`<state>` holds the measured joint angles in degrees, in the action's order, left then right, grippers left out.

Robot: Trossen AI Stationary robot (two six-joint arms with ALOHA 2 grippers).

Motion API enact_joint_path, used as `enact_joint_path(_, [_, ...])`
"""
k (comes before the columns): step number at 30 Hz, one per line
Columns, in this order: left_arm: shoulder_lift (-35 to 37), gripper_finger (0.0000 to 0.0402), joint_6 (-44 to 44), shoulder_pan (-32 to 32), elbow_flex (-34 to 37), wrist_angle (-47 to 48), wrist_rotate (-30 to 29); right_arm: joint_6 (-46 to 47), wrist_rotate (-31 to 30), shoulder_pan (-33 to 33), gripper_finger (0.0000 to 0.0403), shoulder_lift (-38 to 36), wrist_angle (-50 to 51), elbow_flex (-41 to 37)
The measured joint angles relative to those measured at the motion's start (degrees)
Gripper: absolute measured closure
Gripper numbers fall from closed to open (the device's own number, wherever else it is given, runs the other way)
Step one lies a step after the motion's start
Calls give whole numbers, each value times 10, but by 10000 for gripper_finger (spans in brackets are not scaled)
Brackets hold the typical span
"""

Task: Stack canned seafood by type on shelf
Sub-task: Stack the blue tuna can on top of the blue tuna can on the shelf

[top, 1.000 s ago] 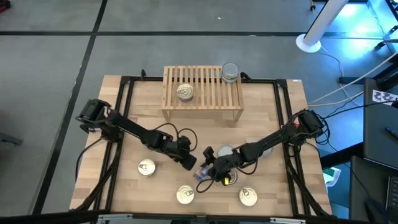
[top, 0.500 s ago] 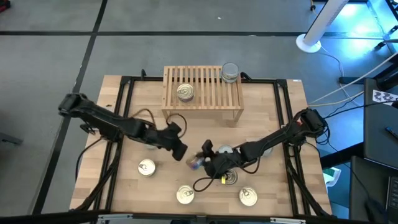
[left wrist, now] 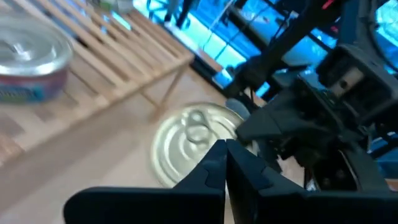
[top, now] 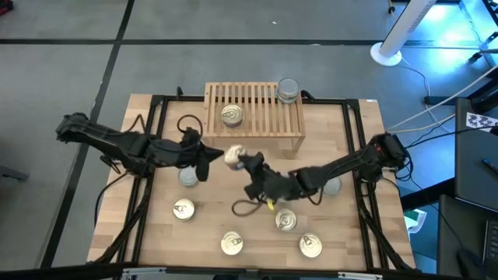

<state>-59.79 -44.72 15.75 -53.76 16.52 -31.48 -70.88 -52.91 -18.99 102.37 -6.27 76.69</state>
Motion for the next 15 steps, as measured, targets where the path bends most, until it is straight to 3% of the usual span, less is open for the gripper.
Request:
enact_joint_path(8, [-12,400,81,-13,0,-52,-15,-93,3,88,207,0,-90,4])
enact_joint_path(15, [-36,400,141,-49,0,-98,-17,-105,72,149,204,0,-125,4])
